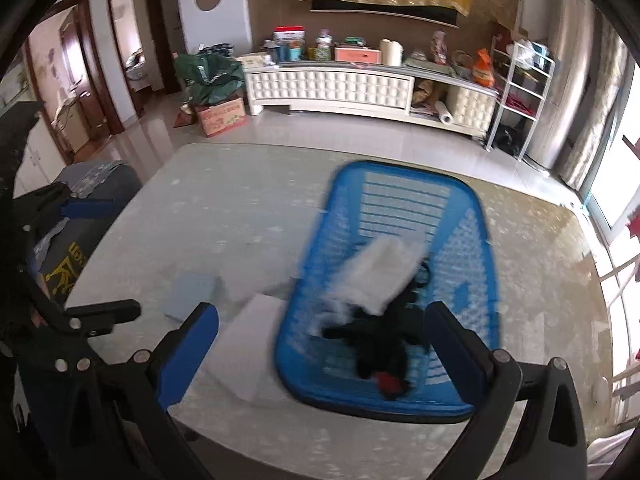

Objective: Organize soft objects
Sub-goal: 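Move the right gripper to the large white quilted pad on the table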

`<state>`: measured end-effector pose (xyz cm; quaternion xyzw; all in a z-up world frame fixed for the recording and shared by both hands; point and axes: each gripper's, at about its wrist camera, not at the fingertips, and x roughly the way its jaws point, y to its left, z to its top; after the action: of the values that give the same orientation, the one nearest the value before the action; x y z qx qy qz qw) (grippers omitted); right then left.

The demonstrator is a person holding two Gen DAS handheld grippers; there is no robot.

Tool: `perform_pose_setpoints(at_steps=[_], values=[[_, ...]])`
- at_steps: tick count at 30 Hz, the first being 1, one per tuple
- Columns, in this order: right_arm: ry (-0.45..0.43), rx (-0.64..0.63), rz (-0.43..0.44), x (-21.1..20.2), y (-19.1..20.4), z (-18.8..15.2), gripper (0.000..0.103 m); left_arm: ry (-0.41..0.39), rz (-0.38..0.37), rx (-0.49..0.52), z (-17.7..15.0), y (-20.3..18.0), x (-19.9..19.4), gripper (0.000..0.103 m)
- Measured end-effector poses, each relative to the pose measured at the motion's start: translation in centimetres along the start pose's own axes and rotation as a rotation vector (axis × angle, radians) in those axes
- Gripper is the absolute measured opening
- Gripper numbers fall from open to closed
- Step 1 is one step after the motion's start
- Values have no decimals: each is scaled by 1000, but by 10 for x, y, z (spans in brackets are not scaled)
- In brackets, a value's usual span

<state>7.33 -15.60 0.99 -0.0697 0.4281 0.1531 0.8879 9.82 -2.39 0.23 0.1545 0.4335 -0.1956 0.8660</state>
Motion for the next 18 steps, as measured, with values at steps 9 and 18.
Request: perform_pose_setpoints(at_steps=[9,18], values=[[48,-99,23,25,66,3,103,-17,-14,-134,-49,52,-13,103],[146,-142,64,68,94,-3,103,70,6,-212,-89,82,5,103]])
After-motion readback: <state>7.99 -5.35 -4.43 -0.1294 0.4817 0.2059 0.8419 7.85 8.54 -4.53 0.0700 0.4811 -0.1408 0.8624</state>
